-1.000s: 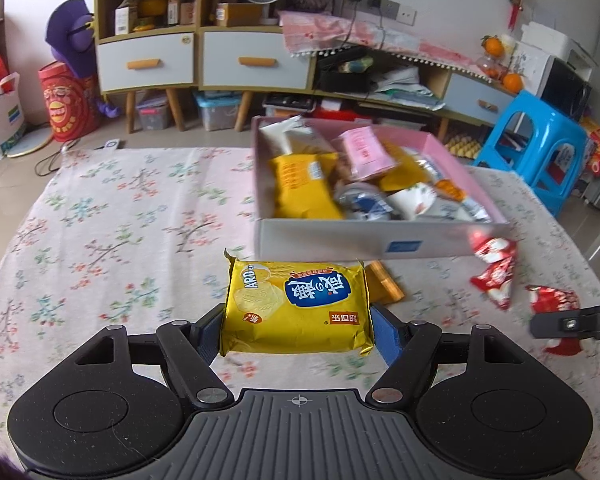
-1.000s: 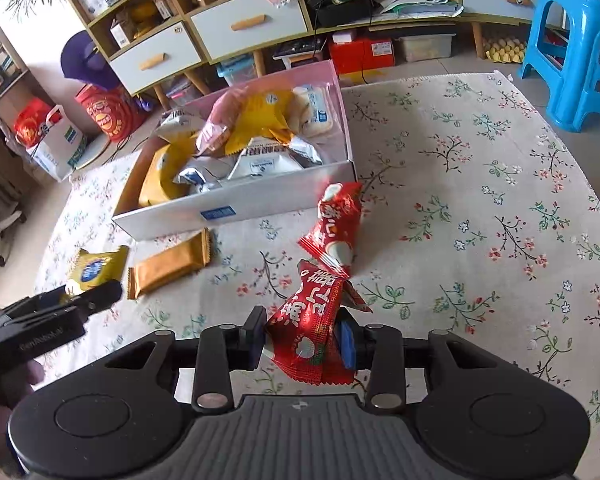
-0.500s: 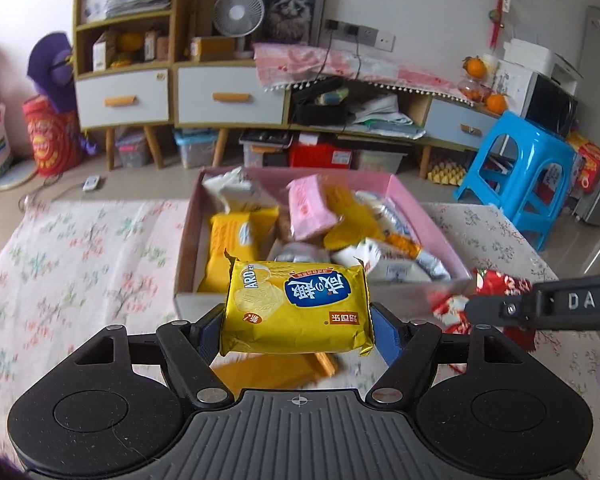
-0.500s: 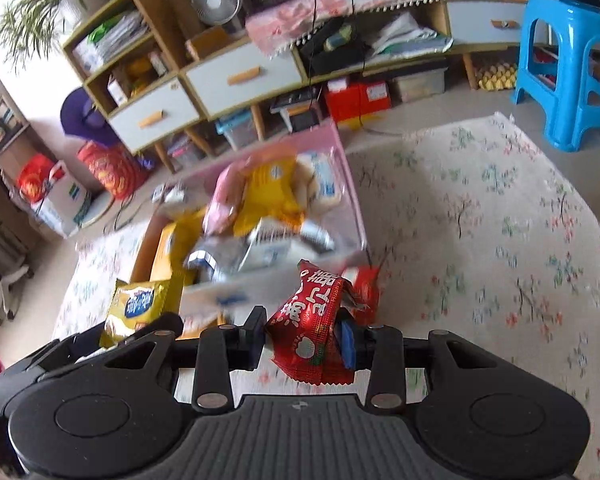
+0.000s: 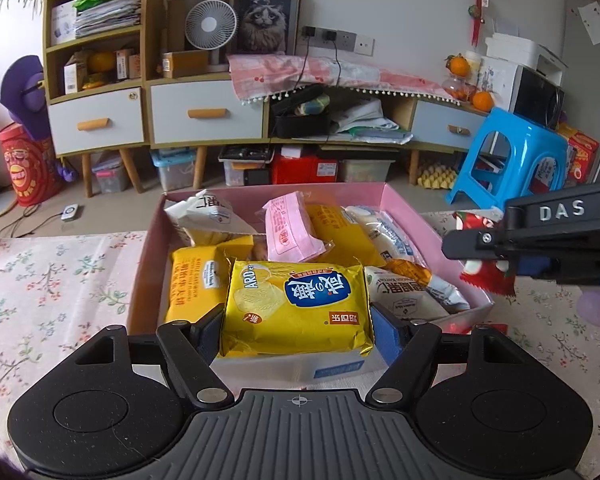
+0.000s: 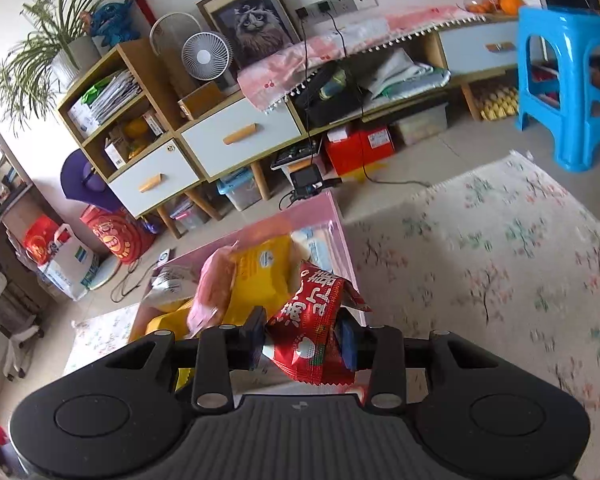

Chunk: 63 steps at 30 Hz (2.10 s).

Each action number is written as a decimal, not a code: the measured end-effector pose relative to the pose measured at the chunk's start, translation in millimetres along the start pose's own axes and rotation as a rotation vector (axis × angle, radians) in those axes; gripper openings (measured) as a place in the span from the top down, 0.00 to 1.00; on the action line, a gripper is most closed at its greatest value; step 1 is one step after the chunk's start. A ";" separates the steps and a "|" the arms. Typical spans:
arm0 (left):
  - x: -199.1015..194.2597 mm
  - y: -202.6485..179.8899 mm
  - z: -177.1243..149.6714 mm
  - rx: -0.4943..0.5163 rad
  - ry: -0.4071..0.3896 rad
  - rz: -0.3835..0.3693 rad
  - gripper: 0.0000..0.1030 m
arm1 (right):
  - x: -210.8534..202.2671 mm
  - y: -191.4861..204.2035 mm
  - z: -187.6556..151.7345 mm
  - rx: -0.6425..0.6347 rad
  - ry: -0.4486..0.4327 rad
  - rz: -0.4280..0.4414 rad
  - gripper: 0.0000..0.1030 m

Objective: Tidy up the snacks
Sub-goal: 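Carry both packs into the pink box and open both tools to release them, then withdraw both open tools from the box toward the gold bar and red pack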

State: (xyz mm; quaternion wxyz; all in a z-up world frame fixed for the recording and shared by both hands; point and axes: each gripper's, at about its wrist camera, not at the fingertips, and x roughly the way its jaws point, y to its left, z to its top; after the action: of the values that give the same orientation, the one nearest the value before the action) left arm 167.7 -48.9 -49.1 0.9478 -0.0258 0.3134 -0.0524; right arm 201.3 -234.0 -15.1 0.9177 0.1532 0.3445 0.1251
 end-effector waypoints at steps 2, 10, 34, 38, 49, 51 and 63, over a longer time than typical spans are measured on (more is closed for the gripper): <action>5.8 0.4 0.1 -0.004 0.000 -0.009 0.29 | 5.2 -0.6 2.1 -0.021 -0.006 -0.006 0.74; 18.1 2.2 1.6 -0.043 -0.019 -0.040 0.28 | 19.9 -5.4 3.8 -0.055 -0.004 -0.014 0.72; -15.6 9.5 3.2 -0.116 0.000 -0.030 0.05 | -16.5 16.1 -1.8 -0.168 -0.039 -0.034 0.16; -31.4 14.8 1.7 -0.118 0.008 -0.011 0.05 | -29.5 20.9 -7.1 -0.200 -0.038 -0.048 0.14; -76.1 23.4 -4.3 -0.063 0.023 0.022 0.04 | -66.7 40.7 -26.6 -0.299 -0.032 -0.064 0.09; -83.0 26.5 -6.1 -0.063 0.029 0.027 0.04 | -71.7 43.3 -30.2 -0.315 -0.029 -0.067 0.09; -110.4 37.9 -31.8 -0.018 0.077 0.046 0.03 | -85.9 41.3 -58.7 -0.323 0.012 -0.090 0.09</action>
State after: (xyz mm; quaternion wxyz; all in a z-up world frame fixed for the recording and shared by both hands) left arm 63.8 1.0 -12.4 0.9357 -0.0251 0.3508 -0.0288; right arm 94.0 -213.3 9.0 0.9330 -0.0127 0.3320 0.1386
